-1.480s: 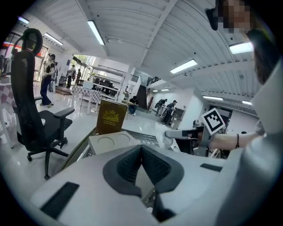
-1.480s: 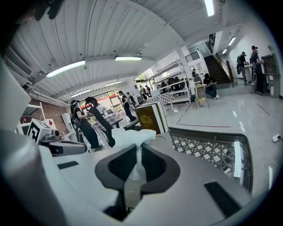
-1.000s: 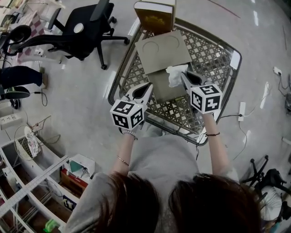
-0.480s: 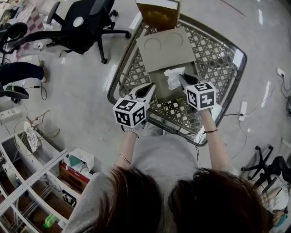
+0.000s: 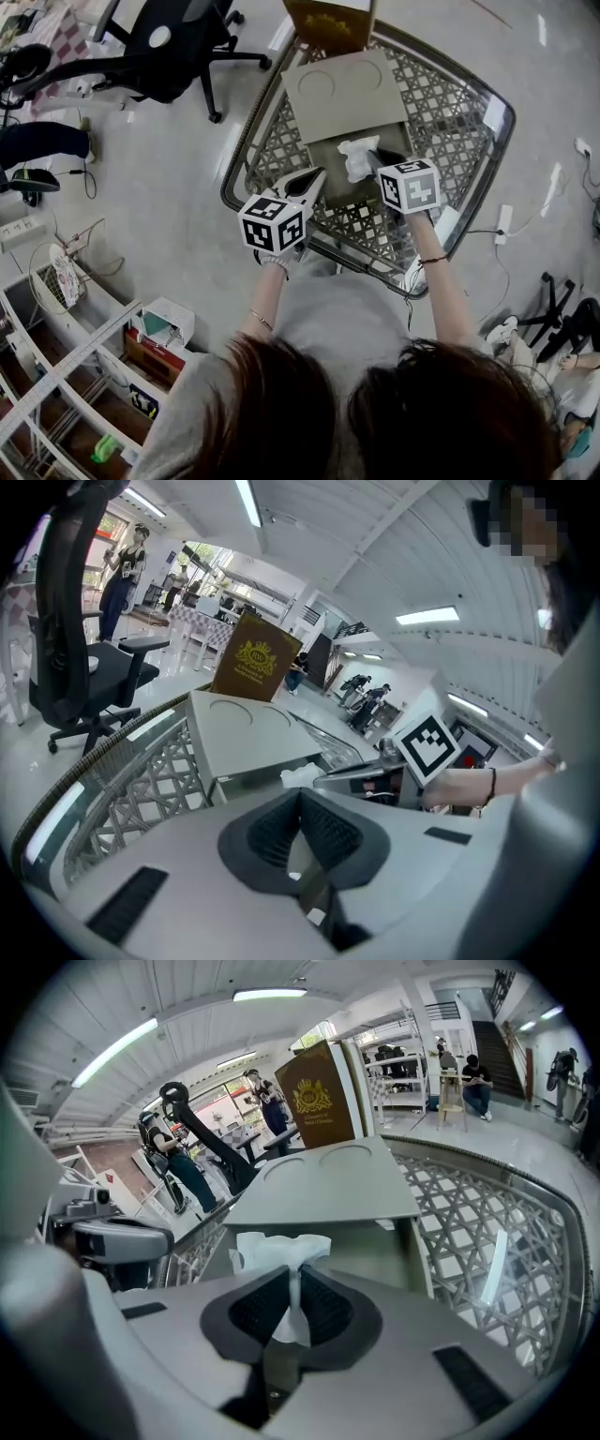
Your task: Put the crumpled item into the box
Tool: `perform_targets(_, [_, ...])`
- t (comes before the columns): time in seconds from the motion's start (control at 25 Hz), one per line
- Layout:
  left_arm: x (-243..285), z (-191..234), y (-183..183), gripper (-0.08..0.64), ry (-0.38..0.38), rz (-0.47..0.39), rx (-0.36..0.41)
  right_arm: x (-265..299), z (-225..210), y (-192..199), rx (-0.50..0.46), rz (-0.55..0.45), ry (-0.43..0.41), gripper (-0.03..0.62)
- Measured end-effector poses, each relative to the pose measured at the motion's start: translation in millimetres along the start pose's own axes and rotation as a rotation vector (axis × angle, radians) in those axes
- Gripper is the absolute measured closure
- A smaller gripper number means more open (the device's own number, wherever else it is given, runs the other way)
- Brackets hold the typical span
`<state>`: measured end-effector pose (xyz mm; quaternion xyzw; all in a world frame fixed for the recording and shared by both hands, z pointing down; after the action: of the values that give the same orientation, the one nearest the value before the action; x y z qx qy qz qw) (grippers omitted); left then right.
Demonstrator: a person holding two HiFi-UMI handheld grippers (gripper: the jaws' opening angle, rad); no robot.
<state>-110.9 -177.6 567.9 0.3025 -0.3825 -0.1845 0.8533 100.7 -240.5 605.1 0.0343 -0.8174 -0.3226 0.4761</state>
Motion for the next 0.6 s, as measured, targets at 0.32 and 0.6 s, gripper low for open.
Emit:
perform_targets(0.32, [1.4,0.9,6.6,0.543,0.000,0.013,-0.021,10.7,-1.1,6.2,0.024,0.060,0.027,0.538])
perform_targets(0.6, [1.3,1.0,8.4,0.543,-0.002,0.014,-0.024,12.2,-1.0,5.2,0.029,0.068,0.056,0.538])
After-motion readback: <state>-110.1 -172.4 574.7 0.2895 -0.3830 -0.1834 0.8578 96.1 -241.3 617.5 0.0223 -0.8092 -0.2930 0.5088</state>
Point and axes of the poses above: the fingertips, and each gripper's own axes: x forward along the fingers, z to its left, y out of its underside, the point moved 10 cm from there along -x, backward along the fingers, and after that the axes turned 1 degree about -x, right-handed, at the moved point
